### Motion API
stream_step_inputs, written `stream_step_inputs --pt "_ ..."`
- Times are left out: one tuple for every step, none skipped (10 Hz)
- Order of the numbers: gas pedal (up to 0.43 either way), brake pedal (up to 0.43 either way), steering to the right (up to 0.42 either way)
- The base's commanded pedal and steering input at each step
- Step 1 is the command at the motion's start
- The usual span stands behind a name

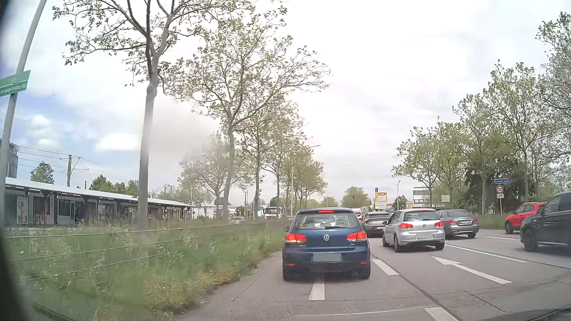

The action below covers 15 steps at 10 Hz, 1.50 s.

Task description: Follow the waypoints while adhering to traffic rules and regulations

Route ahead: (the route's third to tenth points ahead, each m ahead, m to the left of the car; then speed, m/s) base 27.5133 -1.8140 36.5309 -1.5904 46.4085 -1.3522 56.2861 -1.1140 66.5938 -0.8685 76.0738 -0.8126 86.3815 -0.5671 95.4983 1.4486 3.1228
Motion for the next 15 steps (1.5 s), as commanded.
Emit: stream_step_inputs --pt "0.000 0.055 0.012" --pt "0.000 0.055 0.012" --pt "0.000 0.055 0.012" --pt "0.000 0.055 0.012" --pt "0.000 0.055 0.012" --pt "0.000 0.055 0.012" --pt "0.000 0.049 0.009" --pt "0.000 0.055 0.006" --pt "0.000 0.049 0.006" --pt "0.000 0.055 0.006" --pt "0.000 0.049 0.006" --pt "0.000 0.049 0.006" --pt "0.000 0.049 0.006" --pt "0.000 0.049 0.006" --pt "0.000 0.043 0.006"
